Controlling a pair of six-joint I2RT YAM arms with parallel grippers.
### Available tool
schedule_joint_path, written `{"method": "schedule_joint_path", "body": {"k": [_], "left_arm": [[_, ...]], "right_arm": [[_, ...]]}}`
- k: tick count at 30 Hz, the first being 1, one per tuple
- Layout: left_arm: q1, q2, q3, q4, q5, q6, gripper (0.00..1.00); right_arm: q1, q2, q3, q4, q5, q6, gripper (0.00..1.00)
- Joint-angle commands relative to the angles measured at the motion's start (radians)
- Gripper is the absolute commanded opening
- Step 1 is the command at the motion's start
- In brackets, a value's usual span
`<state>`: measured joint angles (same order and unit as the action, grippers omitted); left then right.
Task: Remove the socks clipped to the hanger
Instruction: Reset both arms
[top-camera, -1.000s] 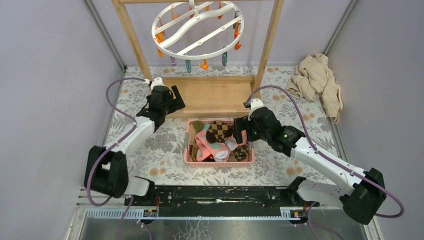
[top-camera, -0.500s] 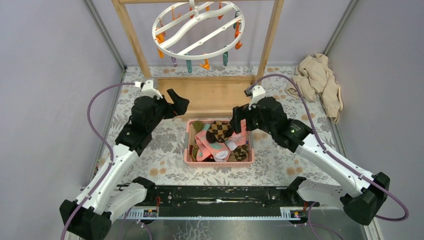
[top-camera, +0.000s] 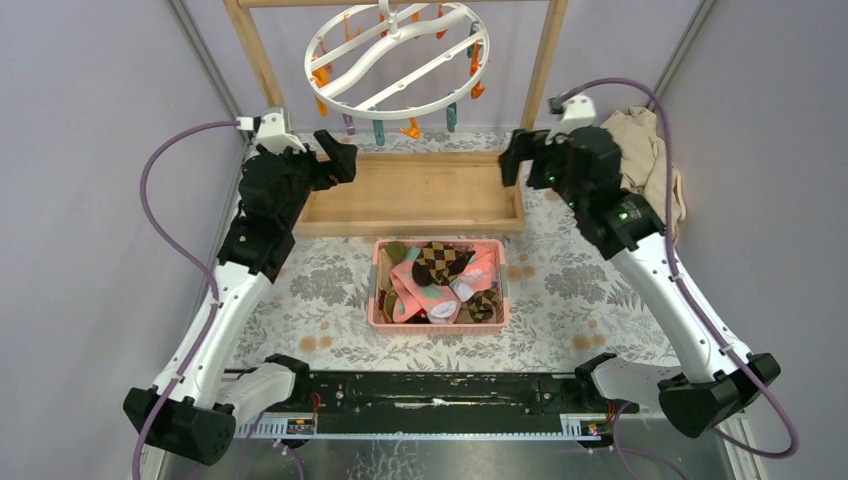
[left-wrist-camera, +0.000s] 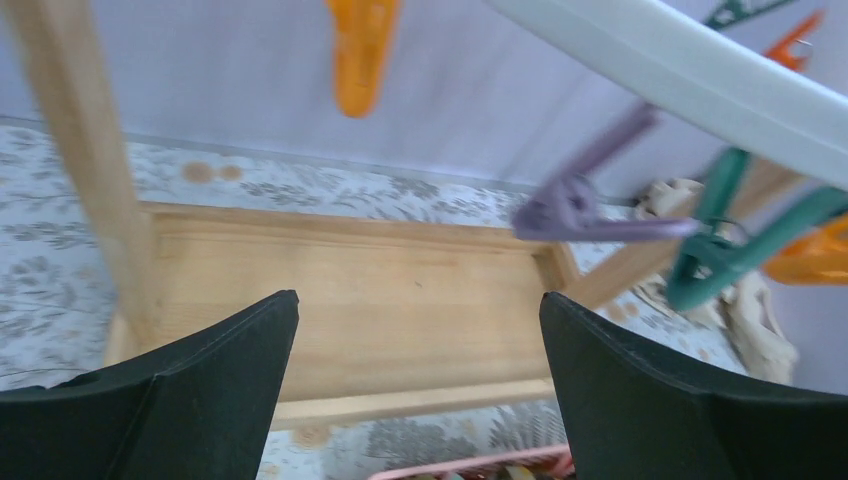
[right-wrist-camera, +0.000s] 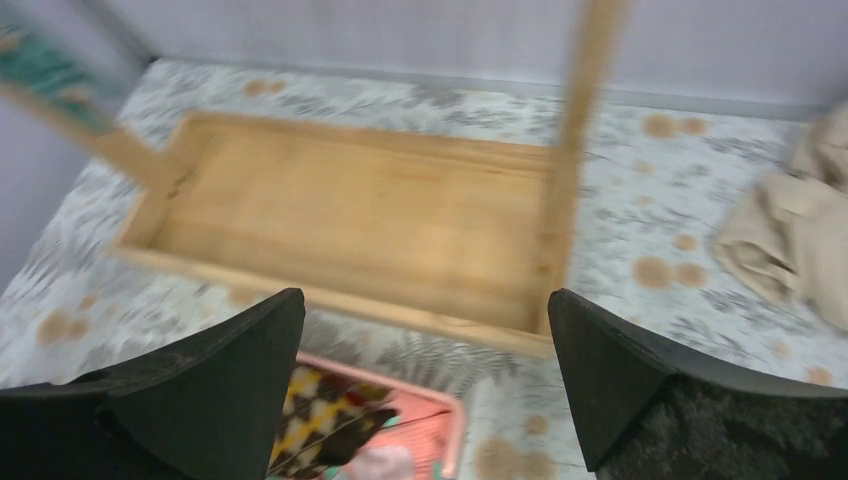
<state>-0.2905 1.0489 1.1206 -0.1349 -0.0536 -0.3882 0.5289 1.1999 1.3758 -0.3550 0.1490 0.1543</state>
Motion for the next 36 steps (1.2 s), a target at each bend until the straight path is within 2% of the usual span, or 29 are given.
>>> {"method": "schedule_joint_path", "body": {"k": [1,8,14,19,25,31,32,36], "left_arm": [[0.034,-0.035,-0.046,0.081,-0.087,0.092,0.98],[0.037,-0.111,-0.302,0.237,-0.141,0.081,0.98],[0.037,-0.152,-0.569,0.43,-0.122,0.146,0.98],[0.059,-0.1,-0.718,0.575,-0.187,0.198,0.98],[0.106,0.054,-0.785,0.729,-0.23,0.245,0.98],[0.185,0.239,-0.847,1.002,-0.098,0.304,0.98],[0.191,0.262,-0.819,0.962,-0.085,0.304,0.99],[0.214,0.354,-0.786,1.051,-0.058,0.323,0.98]], "right_arm": [[-0.182,-0.046,-0.001,0.025,-0.039,0.034,1.0],[-0.277,-0.128,-0.201,0.125,0.02,0.062,1.0],[-0.327,-0.207,-0.509,0.286,0.046,0.114,1.0],[-0.353,-0.268,-0.804,0.475,0.17,0.122,1.0],[-0.356,-0.308,-0.979,0.67,0.253,0.123,1.0],[-0.356,-0.332,-1.06,0.768,0.304,0.113,1.0],[-0.356,-0.343,-1.077,0.799,0.312,0.109,1.0],[-0.356,-0.378,-1.139,0.884,0.368,0.079,1.0]]}}
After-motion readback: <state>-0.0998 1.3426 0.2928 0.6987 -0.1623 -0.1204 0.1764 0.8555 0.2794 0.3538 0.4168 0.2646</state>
